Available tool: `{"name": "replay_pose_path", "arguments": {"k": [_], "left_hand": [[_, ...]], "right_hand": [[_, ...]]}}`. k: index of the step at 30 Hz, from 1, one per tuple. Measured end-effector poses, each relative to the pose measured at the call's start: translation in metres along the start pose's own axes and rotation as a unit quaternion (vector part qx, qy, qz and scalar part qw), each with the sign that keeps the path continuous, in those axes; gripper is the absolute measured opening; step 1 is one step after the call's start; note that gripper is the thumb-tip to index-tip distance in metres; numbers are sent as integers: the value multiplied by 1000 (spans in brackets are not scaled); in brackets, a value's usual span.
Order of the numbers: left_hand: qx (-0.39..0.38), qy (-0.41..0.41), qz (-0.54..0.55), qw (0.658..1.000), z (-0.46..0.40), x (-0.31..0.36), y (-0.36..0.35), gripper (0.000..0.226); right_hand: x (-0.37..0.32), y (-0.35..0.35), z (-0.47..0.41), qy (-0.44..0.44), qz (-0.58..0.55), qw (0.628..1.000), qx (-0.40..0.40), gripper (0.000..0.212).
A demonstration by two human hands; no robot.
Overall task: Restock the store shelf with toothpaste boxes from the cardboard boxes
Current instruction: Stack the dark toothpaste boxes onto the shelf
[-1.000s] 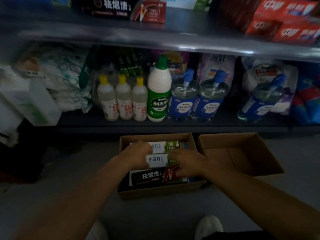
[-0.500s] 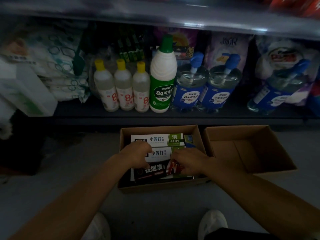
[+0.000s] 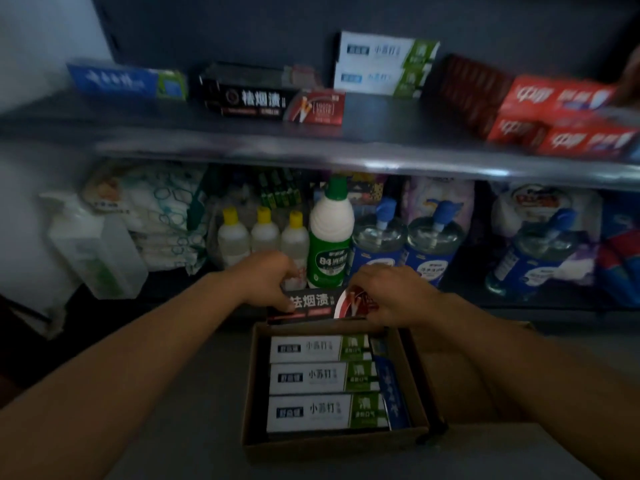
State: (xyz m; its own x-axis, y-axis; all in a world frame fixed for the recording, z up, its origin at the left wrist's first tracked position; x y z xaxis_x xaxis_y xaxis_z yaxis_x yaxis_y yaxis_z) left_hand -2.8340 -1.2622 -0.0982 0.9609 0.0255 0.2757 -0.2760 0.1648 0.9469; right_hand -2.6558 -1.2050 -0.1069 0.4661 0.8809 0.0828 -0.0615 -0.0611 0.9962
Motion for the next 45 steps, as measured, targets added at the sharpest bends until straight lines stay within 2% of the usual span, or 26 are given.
{"name": "replay_pose_path", "arguments": {"k": [4, 8, 14, 19, 23, 26, 29, 31, 34, 38, 45], "left_hand": [[64, -6, -28, 998, 5, 4, 85, 49], [105, 7, 4, 994, 17, 6, 157, 73], [162, 16, 20, 986, 32, -8, 234, 54], [203, 26, 26, 978, 30, -21, 271, 64], [225, 40, 18, 973, 23, -35, 285, 63], [250, 55, 34, 966, 15, -50, 286, 57], [289, 74, 29, 954, 9, -69, 290, 54], [303, 85, 11, 949, 5, -80, 293, 54], [299, 93, 3, 950, -4, -95, 292, 53], [294, 99, 20, 951, -18, -109, 284, 54], [283, 103, 82, 950, -44, -137, 265, 53]], "right_hand": [[8, 75, -15, 7, 65, 995, 72, 47], [14, 147, -27, 12, 112, 983, 146, 46], [19, 237, -45, 18, 179, 946, 270, 43], [11, 272, -69, 33, 231, 913, 336, 36], [5, 277, -86, 60, 229, 892, 386, 46], [6, 269, -104, 59, 224, 896, 379, 50], [14, 265, -123, 35, 168, 925, 340, 59], [24, 264, -137, -2, 97, 951, 293, 53], [32, 261, -156, -25, 48, 970, 239, 44], [37, 255, -179, -30, 28, 976, 214, 39], [47, 239, -209, -25, 34, 979, 199, 18]]}}
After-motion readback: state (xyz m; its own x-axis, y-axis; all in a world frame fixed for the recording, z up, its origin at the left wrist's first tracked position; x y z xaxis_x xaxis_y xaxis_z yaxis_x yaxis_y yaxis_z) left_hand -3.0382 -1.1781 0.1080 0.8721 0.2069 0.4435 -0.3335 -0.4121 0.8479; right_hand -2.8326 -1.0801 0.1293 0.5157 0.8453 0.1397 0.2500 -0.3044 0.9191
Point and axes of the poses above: each hand's wrist, its own z-axis away from the middle knuckle, its own y-axis out of the back of the hand, x = y × z, the point moved 6 cm from there along -z, towards the middle knuckle, and after that the axes turned 6 degrees about x, right-handed, at the moved point
